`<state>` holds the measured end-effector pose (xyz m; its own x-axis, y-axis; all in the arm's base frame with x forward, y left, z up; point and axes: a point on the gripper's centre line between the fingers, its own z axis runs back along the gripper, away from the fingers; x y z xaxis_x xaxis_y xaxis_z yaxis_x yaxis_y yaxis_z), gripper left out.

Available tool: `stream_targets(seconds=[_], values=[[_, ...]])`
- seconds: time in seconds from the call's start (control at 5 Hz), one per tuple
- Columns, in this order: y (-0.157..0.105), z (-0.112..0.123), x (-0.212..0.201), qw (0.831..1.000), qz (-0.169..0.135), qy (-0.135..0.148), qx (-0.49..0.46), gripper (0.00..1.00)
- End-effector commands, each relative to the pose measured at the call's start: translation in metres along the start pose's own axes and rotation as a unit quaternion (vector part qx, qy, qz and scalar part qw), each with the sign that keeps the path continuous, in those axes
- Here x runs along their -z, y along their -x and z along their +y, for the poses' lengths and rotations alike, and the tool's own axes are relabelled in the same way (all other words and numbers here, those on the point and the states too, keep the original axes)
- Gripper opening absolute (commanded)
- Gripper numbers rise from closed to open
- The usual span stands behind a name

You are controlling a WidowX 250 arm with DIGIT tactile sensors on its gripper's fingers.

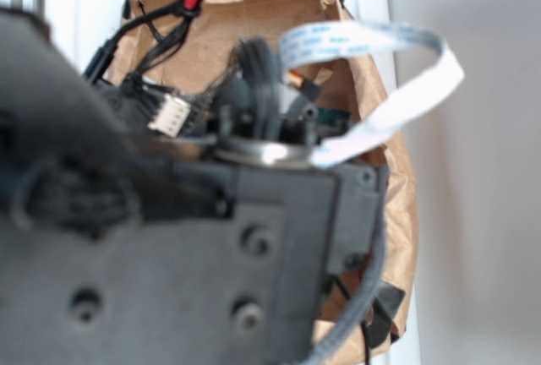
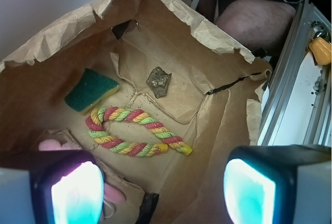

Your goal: Grab the rock.

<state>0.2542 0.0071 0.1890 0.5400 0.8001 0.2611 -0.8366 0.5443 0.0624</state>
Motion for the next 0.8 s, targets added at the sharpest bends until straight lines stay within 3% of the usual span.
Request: stream_targets(seconds=[0.0, 0.4, 0.6], values=[[-0.013, 0.007, 0.021, 0.995, -0.003, 0.076, -0.057, 1.0], [-0.043, -0.004, 0.062, 0.986, 0.019, 0.061, -0.153, 1.0], [-0.05, -0.011, 0.075, 0.978, 0.028, 0.074, -0.192, 1.0]])
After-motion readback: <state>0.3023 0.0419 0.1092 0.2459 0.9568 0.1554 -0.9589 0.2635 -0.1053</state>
